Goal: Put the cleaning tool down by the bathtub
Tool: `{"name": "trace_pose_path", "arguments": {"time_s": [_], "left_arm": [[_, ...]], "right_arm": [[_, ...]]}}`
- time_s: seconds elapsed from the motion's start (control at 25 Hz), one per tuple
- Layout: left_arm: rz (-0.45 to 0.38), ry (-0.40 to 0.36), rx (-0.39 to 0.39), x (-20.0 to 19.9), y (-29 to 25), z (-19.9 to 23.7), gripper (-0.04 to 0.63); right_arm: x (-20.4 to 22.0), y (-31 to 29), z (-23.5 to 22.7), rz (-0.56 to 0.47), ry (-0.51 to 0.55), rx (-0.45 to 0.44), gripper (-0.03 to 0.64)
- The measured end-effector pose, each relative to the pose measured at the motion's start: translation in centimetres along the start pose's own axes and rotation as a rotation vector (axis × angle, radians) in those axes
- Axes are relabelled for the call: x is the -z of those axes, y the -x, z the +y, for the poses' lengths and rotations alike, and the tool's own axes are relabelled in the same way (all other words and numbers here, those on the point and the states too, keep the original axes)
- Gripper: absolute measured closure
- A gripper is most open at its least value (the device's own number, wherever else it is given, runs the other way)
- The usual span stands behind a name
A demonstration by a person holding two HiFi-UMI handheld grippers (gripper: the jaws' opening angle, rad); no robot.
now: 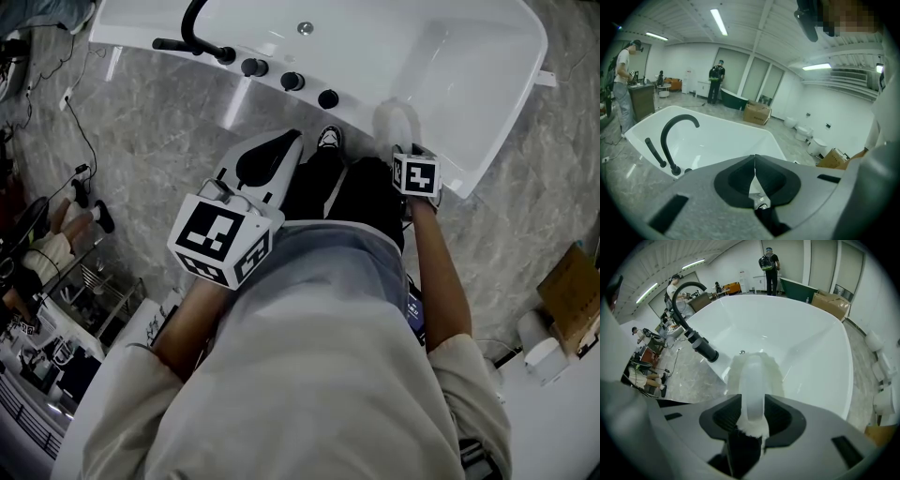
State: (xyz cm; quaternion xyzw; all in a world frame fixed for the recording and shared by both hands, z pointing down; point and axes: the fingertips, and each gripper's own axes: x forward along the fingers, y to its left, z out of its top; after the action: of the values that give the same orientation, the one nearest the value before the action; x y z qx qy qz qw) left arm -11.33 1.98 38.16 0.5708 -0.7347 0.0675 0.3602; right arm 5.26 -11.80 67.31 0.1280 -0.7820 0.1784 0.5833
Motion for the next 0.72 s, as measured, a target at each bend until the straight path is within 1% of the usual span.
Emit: {"name": "trace_pose_path", "arguments": {"time_s": [0.24, 0.44, 0.72], "left_arm": [[-0.011, -0.012, 0.024, -0.4, 0.1, -0.9, 0.586], [-0.016, 0.021, 0.033, -0.2, 0.4, -1.2, 0.586], [-0.026, -0.003, 0.053, -0.5, 0.3, -2.0, 0.586]], "right_arm": [[0.3, 1.1, 0.0, -0.029, -0.065, -0.021, 0.491], [0.2, 2.1, 0.3, -0.057, -0.118, -0.042, 0.491], [0.2, 3.9, 0.0, -0.097, -0.123, -0.028, 0.491]]}}
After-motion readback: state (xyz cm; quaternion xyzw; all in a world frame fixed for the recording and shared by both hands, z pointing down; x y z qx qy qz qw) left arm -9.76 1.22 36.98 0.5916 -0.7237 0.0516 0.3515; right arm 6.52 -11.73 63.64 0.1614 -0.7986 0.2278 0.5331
